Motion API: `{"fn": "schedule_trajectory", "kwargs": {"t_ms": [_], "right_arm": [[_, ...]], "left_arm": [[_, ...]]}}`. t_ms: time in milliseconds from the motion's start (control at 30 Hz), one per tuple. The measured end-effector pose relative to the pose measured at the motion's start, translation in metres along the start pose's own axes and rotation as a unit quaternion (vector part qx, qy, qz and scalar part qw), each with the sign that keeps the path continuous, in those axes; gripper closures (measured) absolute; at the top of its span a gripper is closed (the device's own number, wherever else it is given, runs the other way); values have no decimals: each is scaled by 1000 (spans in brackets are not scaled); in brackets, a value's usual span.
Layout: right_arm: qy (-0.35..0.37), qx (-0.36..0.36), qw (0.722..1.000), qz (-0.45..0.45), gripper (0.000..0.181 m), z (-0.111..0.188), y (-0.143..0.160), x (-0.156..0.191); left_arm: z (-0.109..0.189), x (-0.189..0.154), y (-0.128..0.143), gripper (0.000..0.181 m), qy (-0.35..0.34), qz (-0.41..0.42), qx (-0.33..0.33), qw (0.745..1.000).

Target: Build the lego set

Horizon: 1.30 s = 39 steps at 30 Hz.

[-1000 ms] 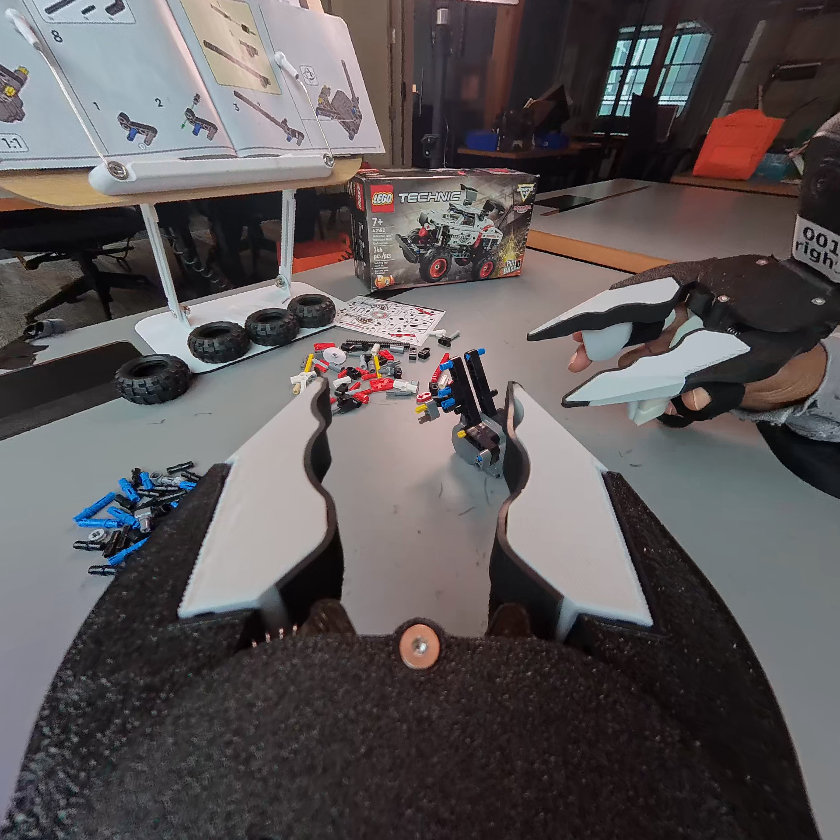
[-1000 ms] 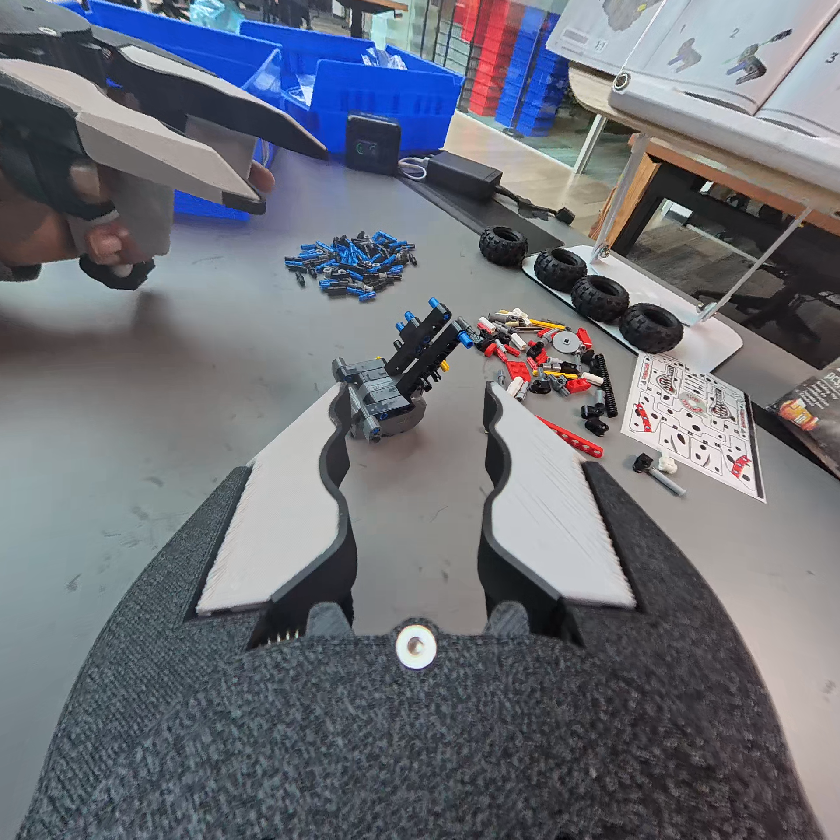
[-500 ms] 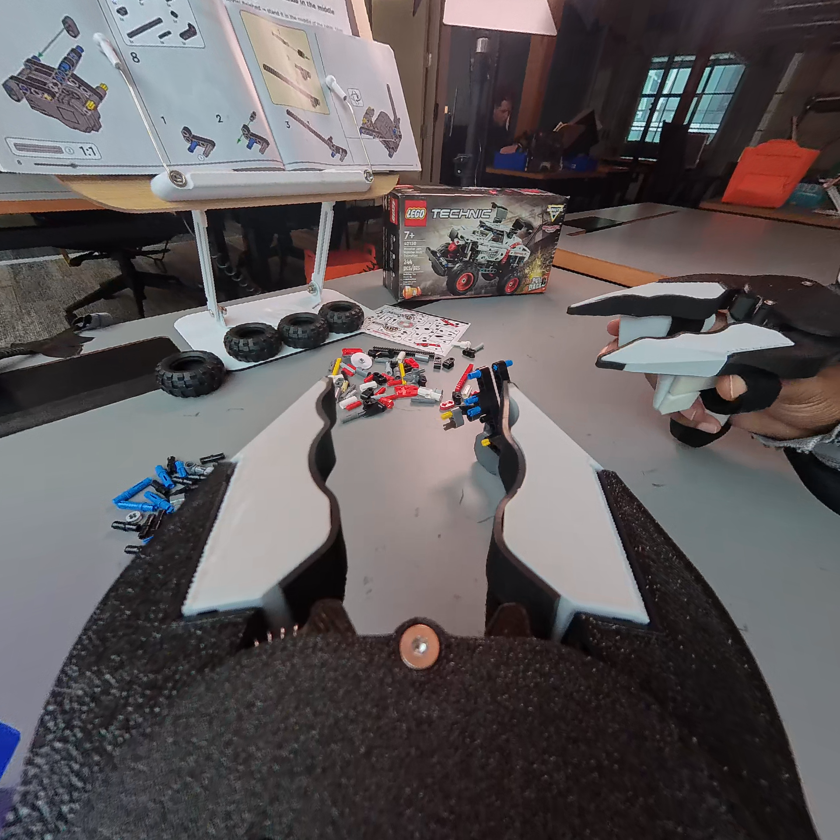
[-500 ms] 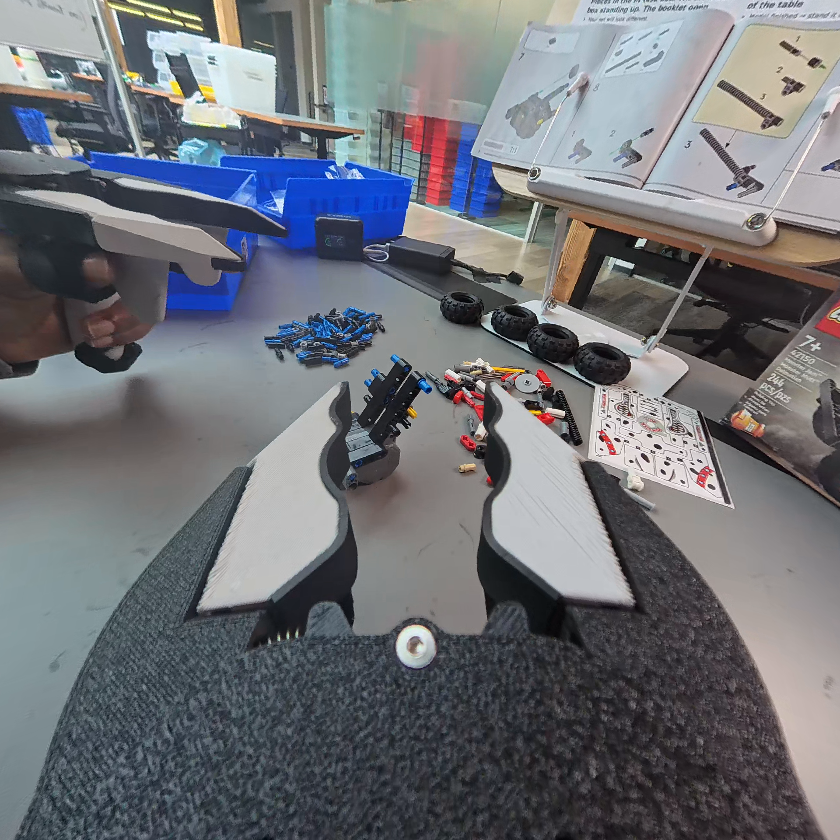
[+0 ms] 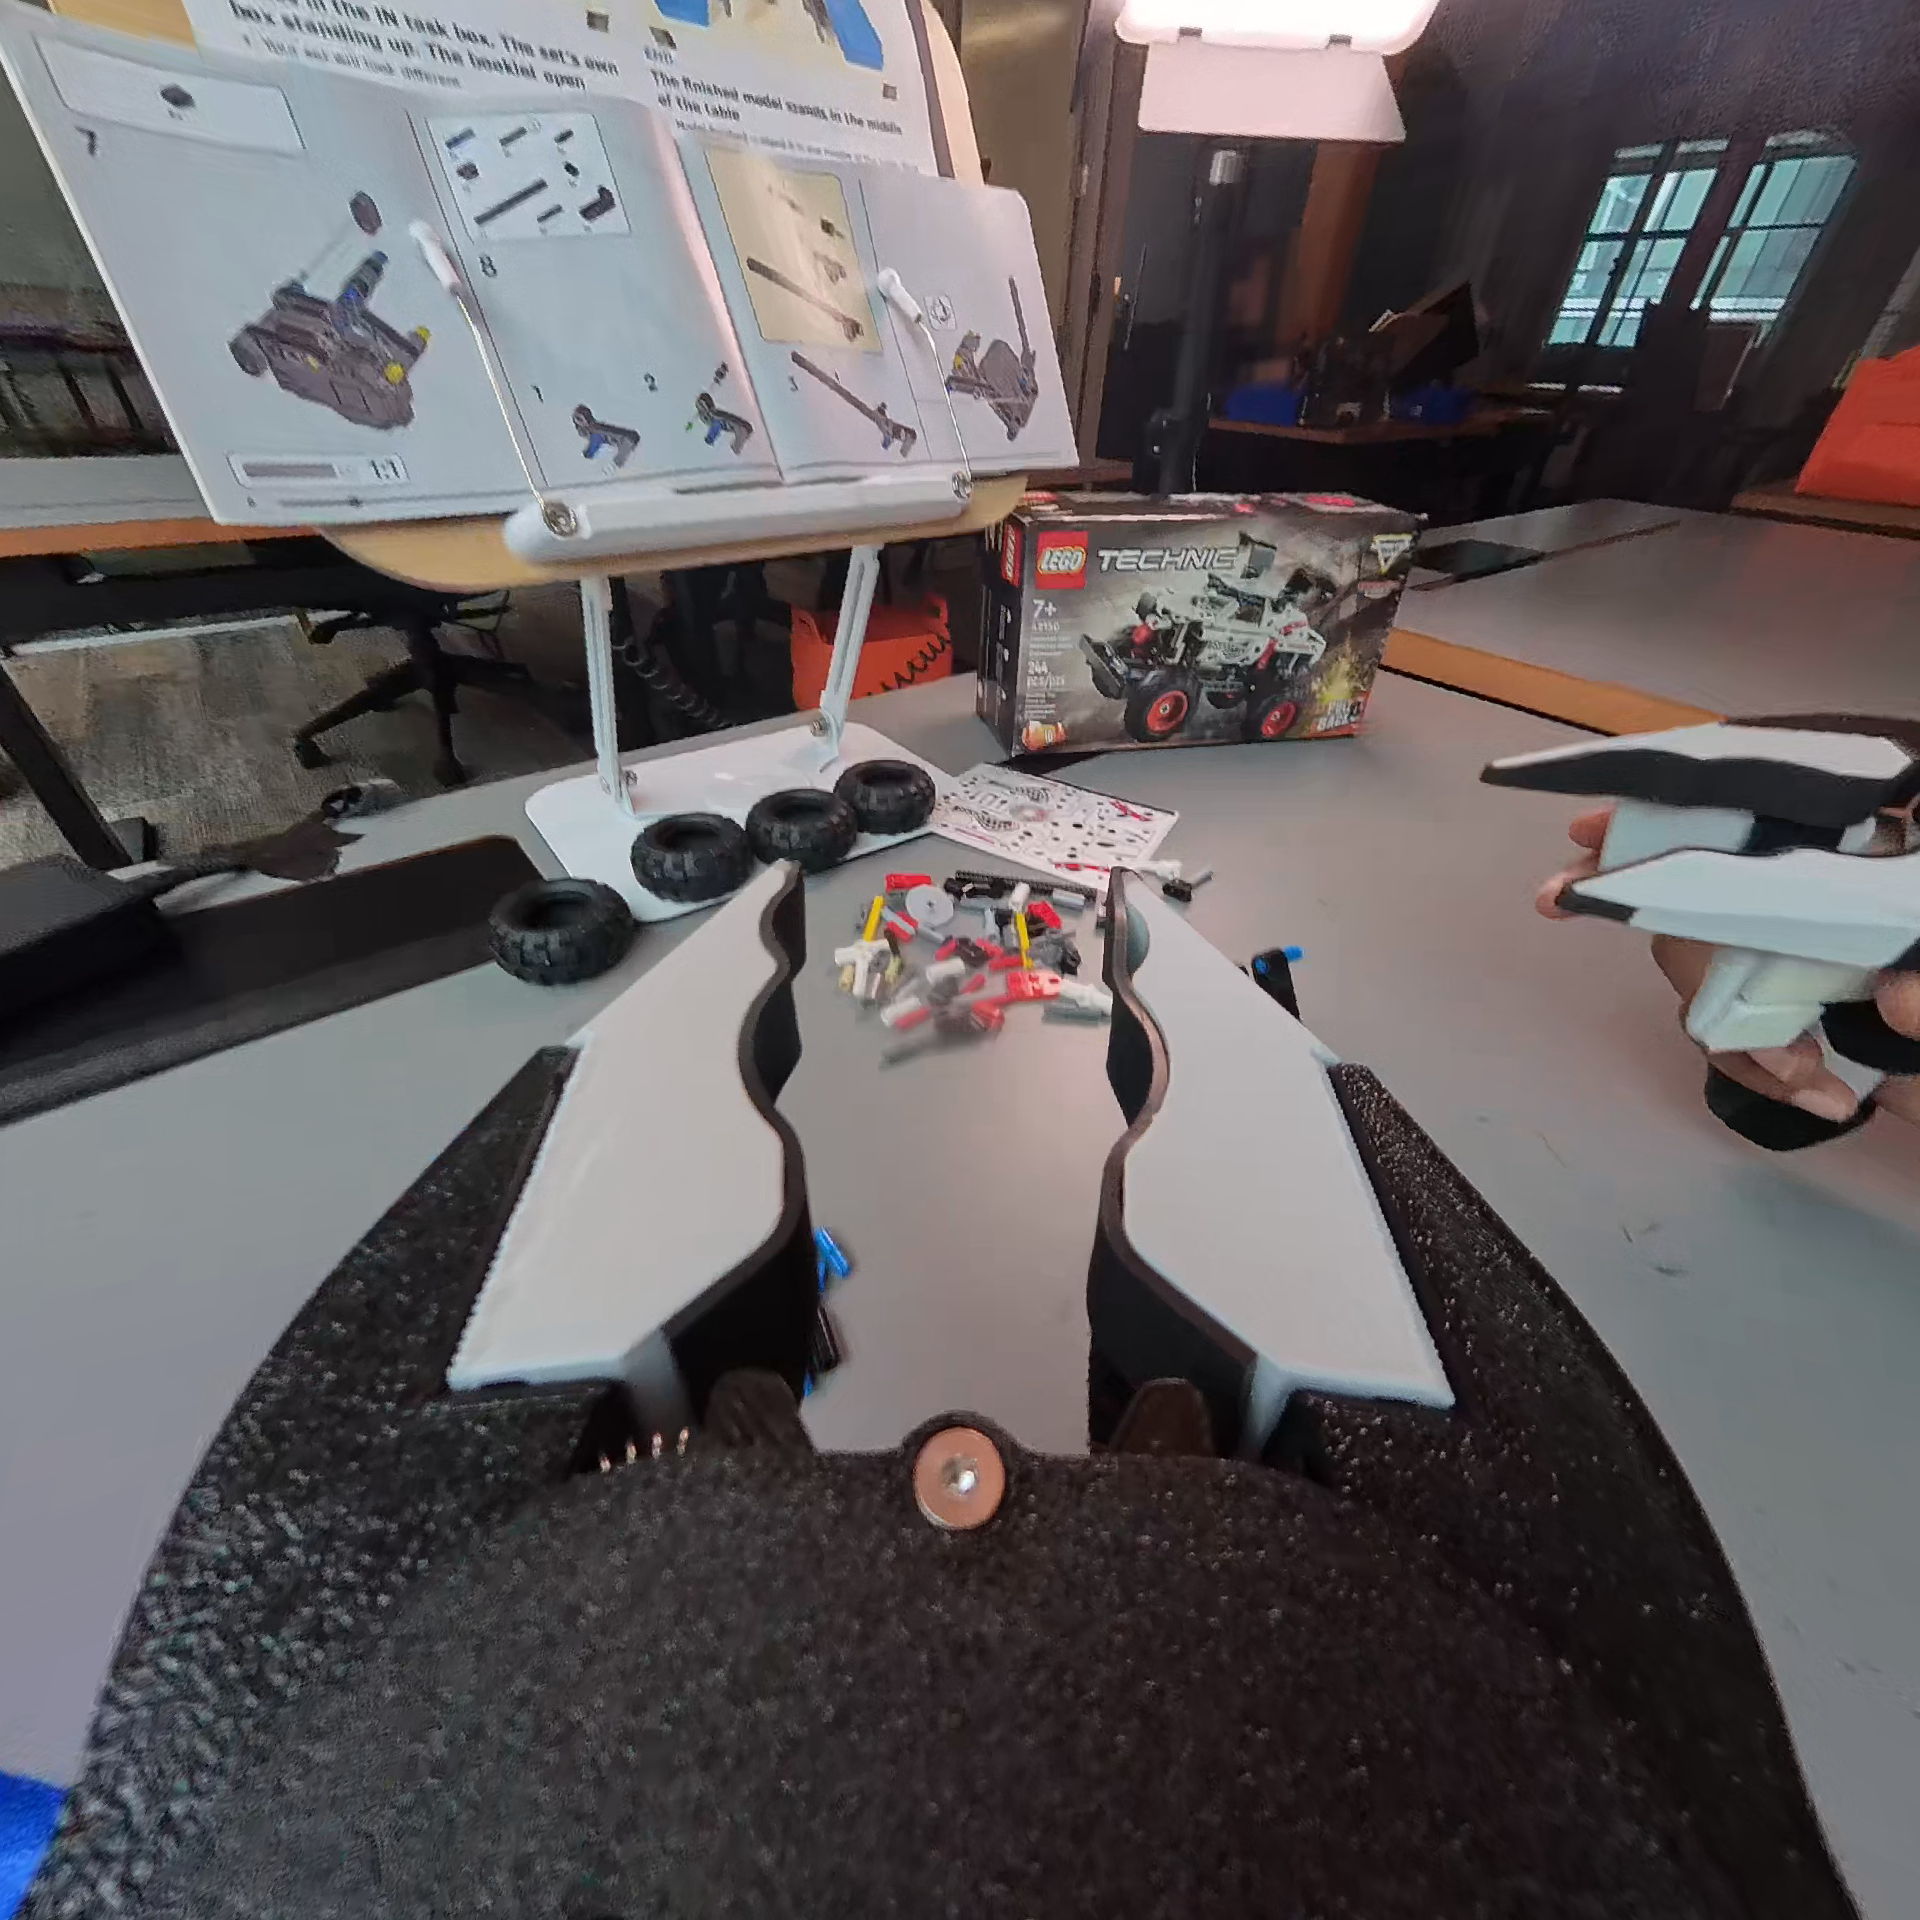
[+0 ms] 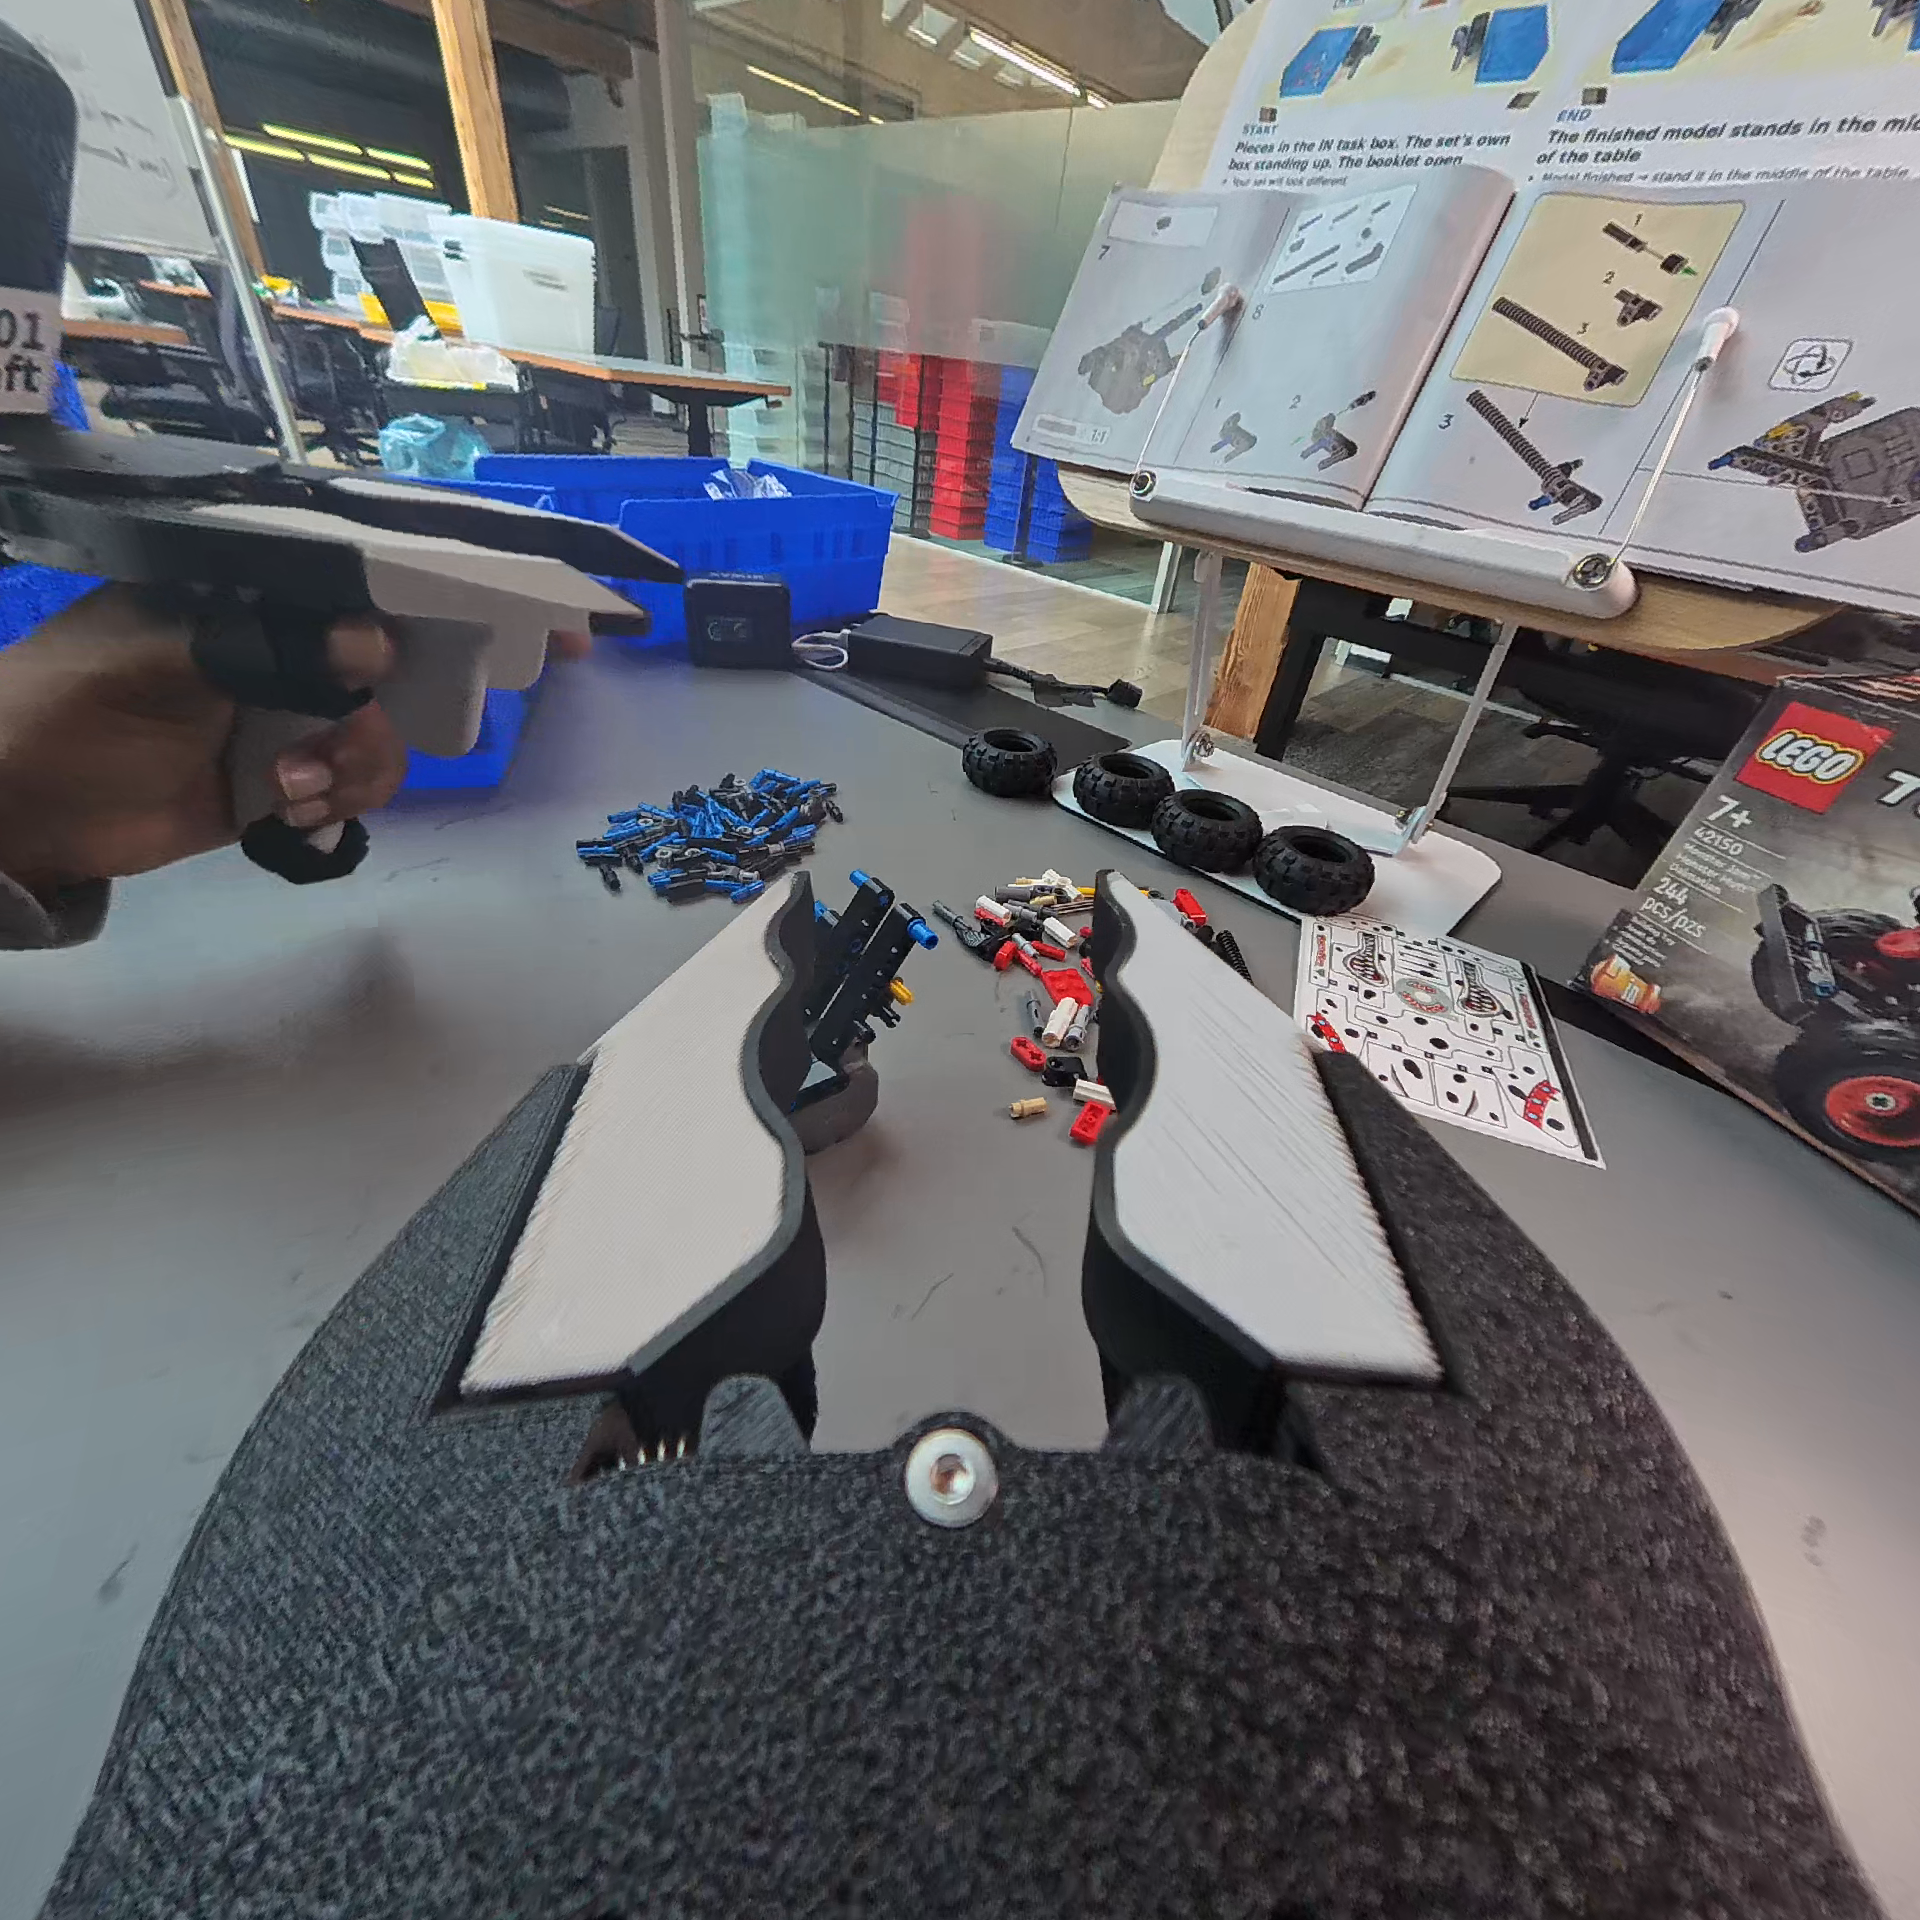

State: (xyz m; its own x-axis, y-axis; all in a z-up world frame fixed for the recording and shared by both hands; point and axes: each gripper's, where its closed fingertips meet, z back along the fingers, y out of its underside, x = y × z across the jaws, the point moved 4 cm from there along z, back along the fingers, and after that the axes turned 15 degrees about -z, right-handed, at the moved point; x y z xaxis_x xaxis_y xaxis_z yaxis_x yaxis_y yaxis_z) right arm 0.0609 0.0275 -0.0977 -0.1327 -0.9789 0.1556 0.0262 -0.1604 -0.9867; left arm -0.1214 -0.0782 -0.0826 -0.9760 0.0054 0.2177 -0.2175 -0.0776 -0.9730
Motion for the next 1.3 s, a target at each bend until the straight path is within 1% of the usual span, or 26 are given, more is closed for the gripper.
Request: {"fn": "schedule_trajectory", "kwargs": {"t_ms": [133, 233, 300, 400, 467, 500, 567, 600, 667, 700, 767, 833, 867, 1033, 1167, 1300], "right_arm": [[4, -7, 1000, -5, 132, 1, -1, -3], [12, -7, 1000, 1, 135, 1, 0, -6], [22, -7, 1000, 3, 135, 1, 2, -11], [38, -2, 999, -2, 135, -2, 5, -23], [67, -15, 998, 16, 137, -10, -4, -41], [90, -26, 995, 34, 142, -19, -15, -55], [147, -46, 986, 62, 156, -45, -47, -91], [165, -57, 981, 85, 159, -62, -66, -108], [206, -81, 967, 122, 173, -101, -102, -144], [217, -82, 965, 123, 175, -123, -114, -162], [261, -67, 957, 110, 181, -158, -125, -198], [287, -44, 954, 75, 181, -181, -120, -223], [301, -37, 951, 63, 181, -188, -116, -231], [325, -69, 943, 32, 181, -199, -115, -241], [315, -60, 946, 39, 181, -206, -118, -250], [301, -56, 951, 47, 181, -205, -117, -251]], "left_arm": [[-32, 34, -46, 135, -36, -22, -40, 998], [-65, 68, -70, 136, -71, -35, -49, 996], [-88, 99, -71, 131, -95, -22, -35, 995], [-116, 142, -60, 125, -113, 20, -23, 993], [-128, 166, -47, 123, -127, 29, -6, 991], [-132, 174, -42, 124, -133, 32, -2, 991], [-133, 184, -34, 124, -145, 36, 0, 989], [-132, 185, -32, 124, -149, 38, -2, 988], [-127, 183, -29, 125, -152, 43, -11, 987], [-123, 181, -28, 125, -154, 44, -13, 987], [-115, 179, -25, 126, -159, 40, -11, 986], [-107, 179, -21, 126, -161, 37, -10, 986], [-103, 179, -20, 126, -161, 36, -8, 986], [-90, 181, -13, 127, -157, 34, 0, 987], [-85, 173, -20, 127, -147, 24, -13, 989], [-85, 164, -24, 127, -140, 5, -20, 990]]}}
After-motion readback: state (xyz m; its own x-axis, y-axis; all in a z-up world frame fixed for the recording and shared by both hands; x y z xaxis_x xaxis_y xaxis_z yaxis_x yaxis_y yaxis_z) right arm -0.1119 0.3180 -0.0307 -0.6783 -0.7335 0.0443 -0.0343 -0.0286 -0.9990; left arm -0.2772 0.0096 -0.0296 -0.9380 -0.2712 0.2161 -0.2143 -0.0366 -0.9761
